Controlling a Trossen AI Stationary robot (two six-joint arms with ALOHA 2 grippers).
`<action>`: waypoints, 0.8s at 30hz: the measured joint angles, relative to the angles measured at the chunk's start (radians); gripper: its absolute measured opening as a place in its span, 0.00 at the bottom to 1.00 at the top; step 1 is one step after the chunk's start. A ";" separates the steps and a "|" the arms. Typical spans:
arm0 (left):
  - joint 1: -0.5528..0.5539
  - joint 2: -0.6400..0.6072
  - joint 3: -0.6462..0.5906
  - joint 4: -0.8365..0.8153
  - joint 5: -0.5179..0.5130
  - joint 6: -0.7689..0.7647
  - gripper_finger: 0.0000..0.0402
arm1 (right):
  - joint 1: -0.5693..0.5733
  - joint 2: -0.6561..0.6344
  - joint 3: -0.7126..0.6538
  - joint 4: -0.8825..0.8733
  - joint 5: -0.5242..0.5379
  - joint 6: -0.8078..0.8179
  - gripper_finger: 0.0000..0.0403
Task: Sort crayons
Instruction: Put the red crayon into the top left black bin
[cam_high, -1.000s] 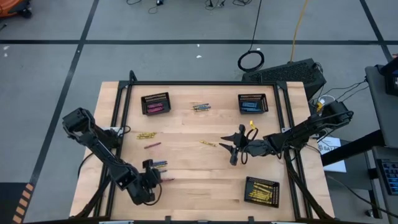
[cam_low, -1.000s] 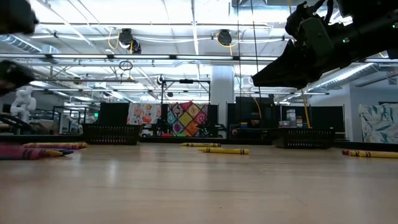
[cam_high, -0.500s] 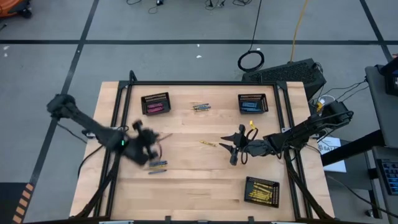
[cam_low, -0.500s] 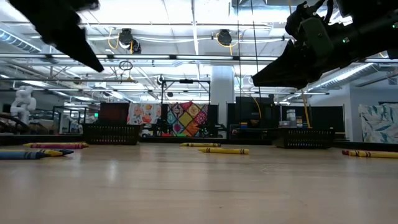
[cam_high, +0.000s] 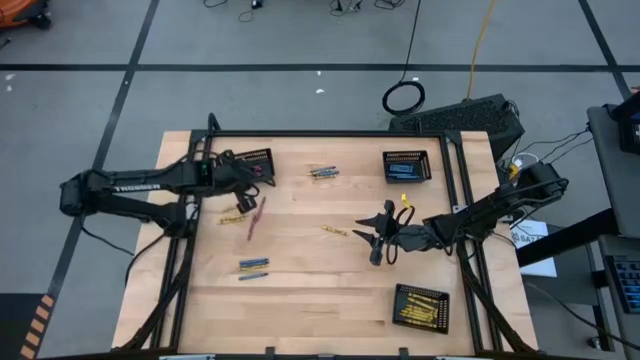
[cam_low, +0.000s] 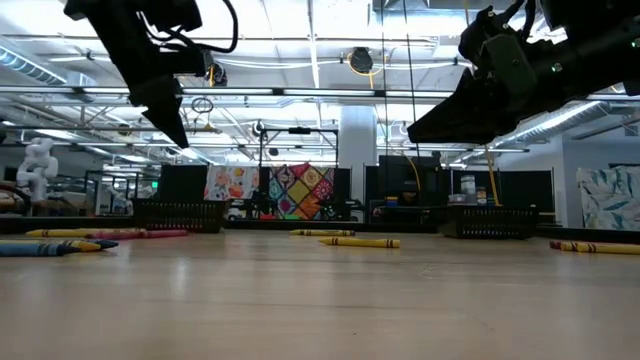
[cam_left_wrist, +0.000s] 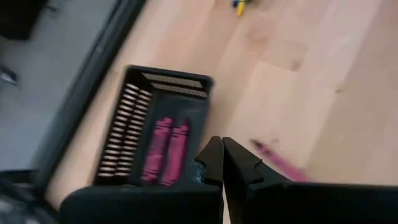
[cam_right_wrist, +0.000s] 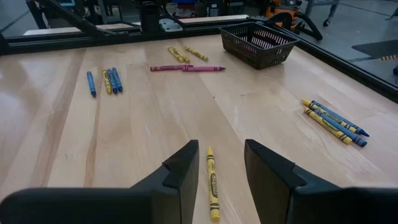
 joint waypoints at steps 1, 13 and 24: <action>-0.003 0.001 0.000 0.000 0.016 -0.039 0.00 | 0.000 0.000 0.000 0.000 0.000 0.002 0.28; -0.141 0.013 -0.138 0.110 0.144 -0.573 0.00 | 0.000 0.000 0.000 -0.009 0.000 0.023 0.28; -0.167 0.080 -0.289 0.402 0.127 -0.705 0.36 | 0.000 0.000 0.000 -0.006 0.000 -0.003 0.28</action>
